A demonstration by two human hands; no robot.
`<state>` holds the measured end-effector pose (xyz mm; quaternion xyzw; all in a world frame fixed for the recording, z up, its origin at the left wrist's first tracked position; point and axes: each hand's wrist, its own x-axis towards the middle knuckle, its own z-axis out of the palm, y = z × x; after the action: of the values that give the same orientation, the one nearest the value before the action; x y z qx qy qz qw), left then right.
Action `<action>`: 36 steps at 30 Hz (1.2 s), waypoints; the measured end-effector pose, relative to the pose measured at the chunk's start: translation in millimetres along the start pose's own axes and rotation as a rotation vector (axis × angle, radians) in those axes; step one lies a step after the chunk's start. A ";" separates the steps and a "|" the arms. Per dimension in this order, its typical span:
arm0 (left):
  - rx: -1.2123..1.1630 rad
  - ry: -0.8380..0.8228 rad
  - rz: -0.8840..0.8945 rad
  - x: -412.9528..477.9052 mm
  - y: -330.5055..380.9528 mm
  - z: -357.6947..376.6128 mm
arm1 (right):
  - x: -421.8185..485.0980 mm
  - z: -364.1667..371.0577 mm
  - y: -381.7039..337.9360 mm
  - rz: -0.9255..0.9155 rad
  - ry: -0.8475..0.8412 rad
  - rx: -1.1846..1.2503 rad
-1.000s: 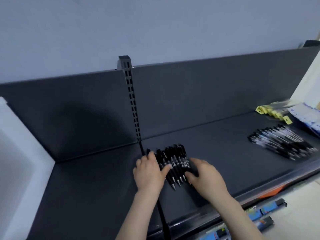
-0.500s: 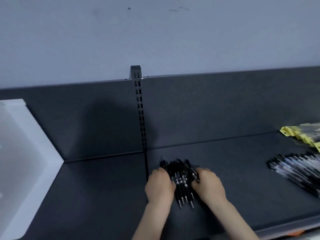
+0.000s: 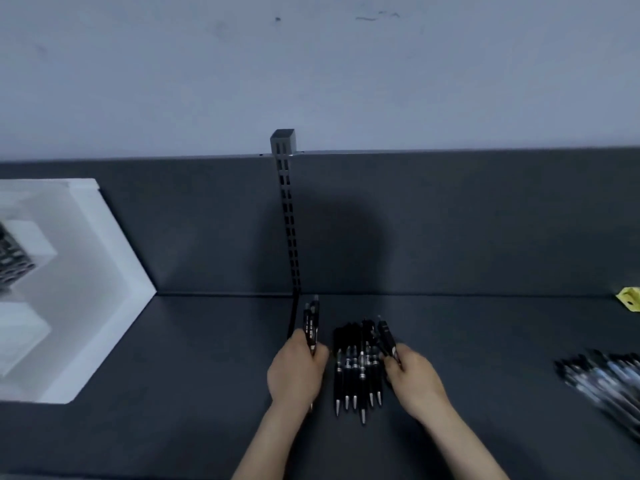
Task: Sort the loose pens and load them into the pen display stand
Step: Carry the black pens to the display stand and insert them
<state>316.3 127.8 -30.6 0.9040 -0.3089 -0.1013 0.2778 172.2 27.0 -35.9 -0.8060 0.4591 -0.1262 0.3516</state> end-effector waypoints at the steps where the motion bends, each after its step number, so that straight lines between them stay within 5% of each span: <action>1: -0.028 0.010 -0.010 -3.3 0.1 0.6 | 0.0 -0.9 1.3 -0.015 -0.008 0.008; 7: -0.129 0.116 -0.061 -14.3 0.0 4.3 | 8.0 -5.2 7.7 -0.013 -0.085 0.190; 14: -0.823 0.233 -0.187 -34.2 -9.1 -20.3 | -15.3 -2.8 -19.3 -0.125 -0.151 0.390; 36: -0.958 0.705 -0.224 -176.3 -251.5 -229.1 | -191.7 160.4 -269.9 -0.501 -0.466 0.417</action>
<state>384.8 501.6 18.4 0.6844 -0.0214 0.0477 0.7272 327.7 347.7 55.6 -0.8114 0.1206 -0.1125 0.5608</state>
